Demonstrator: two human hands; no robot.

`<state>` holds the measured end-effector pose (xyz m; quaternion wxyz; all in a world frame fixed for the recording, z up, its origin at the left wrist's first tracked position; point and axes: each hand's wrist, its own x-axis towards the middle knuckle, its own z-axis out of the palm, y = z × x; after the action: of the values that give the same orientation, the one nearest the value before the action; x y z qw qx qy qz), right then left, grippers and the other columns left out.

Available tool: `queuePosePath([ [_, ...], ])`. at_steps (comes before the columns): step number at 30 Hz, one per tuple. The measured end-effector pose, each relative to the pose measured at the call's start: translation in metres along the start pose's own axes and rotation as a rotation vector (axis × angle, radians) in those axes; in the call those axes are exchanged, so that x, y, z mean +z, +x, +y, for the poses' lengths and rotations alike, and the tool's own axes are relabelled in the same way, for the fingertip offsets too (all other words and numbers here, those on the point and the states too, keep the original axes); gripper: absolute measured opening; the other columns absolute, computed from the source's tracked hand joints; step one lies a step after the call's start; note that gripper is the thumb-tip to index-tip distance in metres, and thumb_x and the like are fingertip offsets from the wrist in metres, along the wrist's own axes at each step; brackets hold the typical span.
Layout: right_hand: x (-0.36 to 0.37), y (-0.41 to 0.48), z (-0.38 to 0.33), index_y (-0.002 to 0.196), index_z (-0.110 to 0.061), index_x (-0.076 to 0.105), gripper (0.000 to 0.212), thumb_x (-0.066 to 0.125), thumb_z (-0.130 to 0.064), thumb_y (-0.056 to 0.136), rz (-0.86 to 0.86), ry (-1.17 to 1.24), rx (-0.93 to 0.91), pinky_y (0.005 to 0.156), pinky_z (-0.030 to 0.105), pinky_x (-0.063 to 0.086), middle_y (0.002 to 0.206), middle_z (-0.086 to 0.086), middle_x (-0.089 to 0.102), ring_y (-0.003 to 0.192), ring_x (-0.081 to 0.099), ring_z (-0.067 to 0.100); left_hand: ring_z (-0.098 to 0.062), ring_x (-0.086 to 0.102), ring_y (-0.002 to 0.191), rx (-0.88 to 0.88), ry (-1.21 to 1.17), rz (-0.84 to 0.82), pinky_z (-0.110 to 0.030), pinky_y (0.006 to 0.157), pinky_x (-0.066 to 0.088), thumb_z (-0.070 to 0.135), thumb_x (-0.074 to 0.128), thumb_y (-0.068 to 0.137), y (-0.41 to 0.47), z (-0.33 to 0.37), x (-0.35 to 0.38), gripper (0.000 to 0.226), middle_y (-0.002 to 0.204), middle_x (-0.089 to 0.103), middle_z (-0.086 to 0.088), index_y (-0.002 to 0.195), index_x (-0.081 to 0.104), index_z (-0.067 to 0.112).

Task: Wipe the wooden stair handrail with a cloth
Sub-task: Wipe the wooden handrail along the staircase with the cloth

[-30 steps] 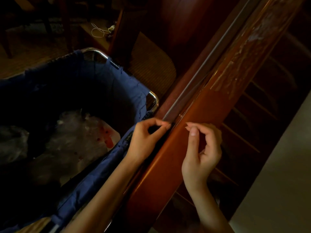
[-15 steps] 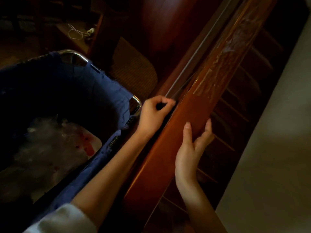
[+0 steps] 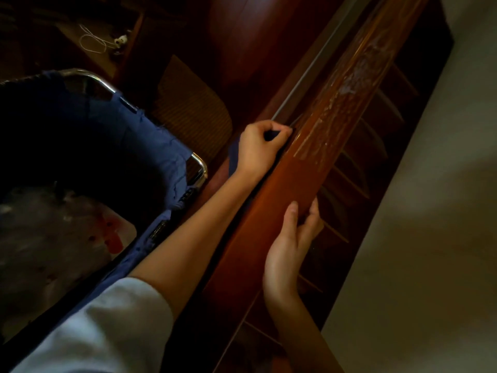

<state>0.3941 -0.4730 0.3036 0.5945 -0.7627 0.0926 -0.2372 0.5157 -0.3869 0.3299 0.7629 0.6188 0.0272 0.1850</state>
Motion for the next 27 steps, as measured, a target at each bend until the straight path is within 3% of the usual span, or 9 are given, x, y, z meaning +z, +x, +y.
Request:
queuePosePath([
  [2,0.001,0.000,0.000,0.148,-0.028,0.034,0.049,0.048,-0.031,0.101,0.000,-0.005,-0.008,0.084,0.011,0.051,0.127,-0.021,0.038,0.115,0.050,-0.007,-0.012,0.070,0.085,0.017,-0.023,-0.002,-0.037,0.084,0.056,0.016,0.066,0.093,-0.016,-0.008,-0.009,0.010,0.089,0.074,-0.003,0.090,0.073,0.010],
  [5,0.002,-0.001,0.001,0.148,-0.030,0.034,0.049,0.047,-0.032,0.101,-0.006,0.002,-0.010,0.087,0.017,0.052,0.127,-0.021,0.038,0.118,0.051,-0.001,0.001,0.068,0.084,0.033,-0.013,-0.017,-0.016,0.077,0.053,0.015,0.066,0.091,-0.063,-0.027,-0.037,0.008,0.088,0.072,0.010,0.088,0.071,0.021],
  [7,0.000,-0.002,0.000,0.148,-0.030,0.034,0.048,0.047,-0.033,0.101,-0.015,0.009,-0.011,0.083,0.017,0.053,0.126,-0.022,0.038,0.117,0.053,0.002,0.005,0.066,0.085,0.014,0.011,-0.027,-0.010,0.078,0.048,0.018,0.067,0.089,-0.098,-0.039,-0.057,0.010,0.088,0.071,0.014,0.088,0.070,0.027],
  [9,-0.001,-0.002,0.000,0.148,-0.031,0.034,0.048,0.046,-0.034,0.101,-0.024,0.010,-0.012,0.081,0.015,0.054,0.127,-0.022,0.038,0.116,0.054,0.002,0.001,0.066,0.087,0.016,0.011,-0.012,-0.009,0.078,0.047,0.025,0.067,0.085,-0.130,-0.046,-0.074,0.009,0.090,0.071,0.011,0.092,0.072,0.029],
  [13,-0.002,-0.002,0.002,0.149,-0.030,0.034,0.049,0.046,-0.034,0.101,-0.014,0.010,-0.006,0.095,0.026,0.052,0.132,-0.017,0.038,0.121,0.052,0.003,-0.014,0.064,0.084,0.090,-0.077,0.003,-0.020,0.077,0.051,0.020,0.068,0.083,-0.154,-0.048,-0.084,0.019,0.091,0.068,-0.003,0.101,0.074,0.021],
  [19,-0.001,0.000,0.000,0.148,-0.028,0.035,0.049,0.047,-0.032,0.101,0.007,0.008,0.022,0.100,0.034,0.050,0.136,-0.011,0.038,0.125,0.051,0.011,-0.002,0.057,0.083,0.325,-0.009,-0.098,-0.014,0.080,0.042,0.008,0.068,0.086,-0.075,-0.023,-0.040,0.023,0.089,0.063,0.005,0.108,0.069,0.016],
  [23,-0.002,-0.002,-0.001,0.147,-0.031,0.036,0.047,0.046,-0.035,0.102,-0.027,0.014,0.032,0.099,0.039,0.052,0.135,-0.016,0.038,0.123,0.052,0.007,0.000,0.063,0.085,0.096,-0.263,-0.139,-0.016,0.079,0.047,0.004,0.064,0.090,-0.015,-0.014,-0.012,0.023,0.095,0.068,-0.002,0.112,0.068,0.008],
  [27,0.000,-0.001,-0.002,0.146,-0.033,0.036,0.048,0.048,-0.036,0.100,-0.028,0.011,0.028,0.097,0.040,0.053,0.134,-0.016,0.038,0.122,0.053,0.009,-0.003,0.068,0.091,-0.026,-0.293,-0.124,-0.016,0.079,0.050,0.022,0.068,0.085,-0.050,-0.039,-0.033,0.016,0.096,0.073,0.008,0.100,0.073,0.024],
])
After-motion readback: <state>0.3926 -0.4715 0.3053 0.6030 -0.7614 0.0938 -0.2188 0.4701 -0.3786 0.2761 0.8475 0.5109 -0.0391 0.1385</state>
